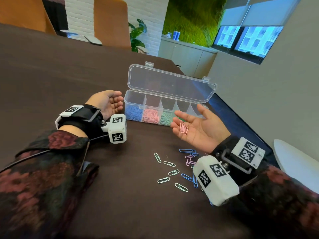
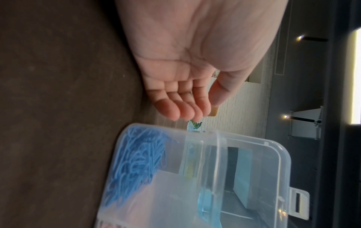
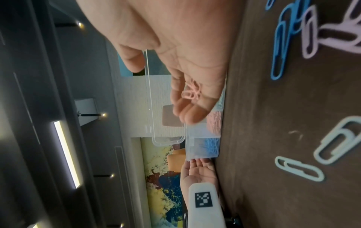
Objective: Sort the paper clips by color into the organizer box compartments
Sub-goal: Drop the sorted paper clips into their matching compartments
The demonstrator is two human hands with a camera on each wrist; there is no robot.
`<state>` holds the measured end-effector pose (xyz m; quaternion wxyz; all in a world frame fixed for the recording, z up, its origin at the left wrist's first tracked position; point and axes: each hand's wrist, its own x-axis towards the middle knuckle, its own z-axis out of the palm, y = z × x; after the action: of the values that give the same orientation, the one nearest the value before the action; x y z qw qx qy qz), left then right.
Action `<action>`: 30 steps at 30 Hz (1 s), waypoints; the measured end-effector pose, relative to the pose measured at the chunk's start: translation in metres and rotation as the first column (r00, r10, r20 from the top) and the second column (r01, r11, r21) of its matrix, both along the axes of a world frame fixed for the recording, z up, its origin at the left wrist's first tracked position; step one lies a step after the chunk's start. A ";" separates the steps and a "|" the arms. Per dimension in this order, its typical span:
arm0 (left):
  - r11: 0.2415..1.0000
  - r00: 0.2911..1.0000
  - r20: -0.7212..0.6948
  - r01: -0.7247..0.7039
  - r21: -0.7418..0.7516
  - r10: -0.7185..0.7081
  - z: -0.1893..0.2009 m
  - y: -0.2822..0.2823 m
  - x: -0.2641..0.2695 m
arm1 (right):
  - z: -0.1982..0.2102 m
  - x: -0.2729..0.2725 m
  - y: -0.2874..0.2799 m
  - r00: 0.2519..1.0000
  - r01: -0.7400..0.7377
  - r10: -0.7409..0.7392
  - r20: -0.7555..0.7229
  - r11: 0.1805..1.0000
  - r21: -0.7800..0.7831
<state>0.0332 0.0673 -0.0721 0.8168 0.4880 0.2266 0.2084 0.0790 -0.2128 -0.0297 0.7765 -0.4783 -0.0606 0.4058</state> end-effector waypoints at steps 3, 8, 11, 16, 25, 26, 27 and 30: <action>1.000 1.000 -0.005 0.005 -0.005 -0.005 0.000 0.000 0.000 | 0.003 -0.002 0.015 0.999 0.000 0.002 0.044 0.999 -0.054; 1.000 1.000 -0.002 -0.002 -0.017 0.002 -0.001 0.001 0.002 | 0.005 -0.003 0.030 0.993 -0.049 0.058 0.104 0.995 -0.088; 1.000 1.000 -0.007 0.000 -0.018 0.000 -0.001 0.000 0.002 | 0.009 0.001 0.040 0.988 -0.012 0.018 0.151 0.999 -0.040; 1.000 1.000 -0.005 -0.008 -0.020 0.008 -0.001 0.000 0.002 | 0.026 0.020 0.080 0.961 0.195 -0.219 0.169 0.970 0.148; 0.999 1.000 0.004 0.007 -0.047 -0.007 -0.001 0.002 0.003 | 0.020 0.044 0.118 0.898 0.327 -0.349 0.268 0.937 0.124; 0.999 1.000 0.006 0.005 -0.048 -0.005 -0.001 0.002 0.003 | 0.019 0.045 0.115 0.899 0.321 -0.345 0.270 0.938 0.128; 0.999 1.000 0.007 0.004 -0.047 -0.004 -0.001 0.002 0.003 | 0.018 0.046 0.111 0.900 0.318 -0.343 0.268 0.938 0.136; 0.999 1.000 0.010 -0.001 -0.046 0.001 -0.001 0.002 0.002 | 0.021 0.047 0.090 0.910 0.312 -0.350 0.224 0.931 0.187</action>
<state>0.0355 0.0695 -0.0731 0.8289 0.4678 0.2273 0.2059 0.1257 -0.1226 -0.0088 0.8530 -0.4711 -0.1068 0.1978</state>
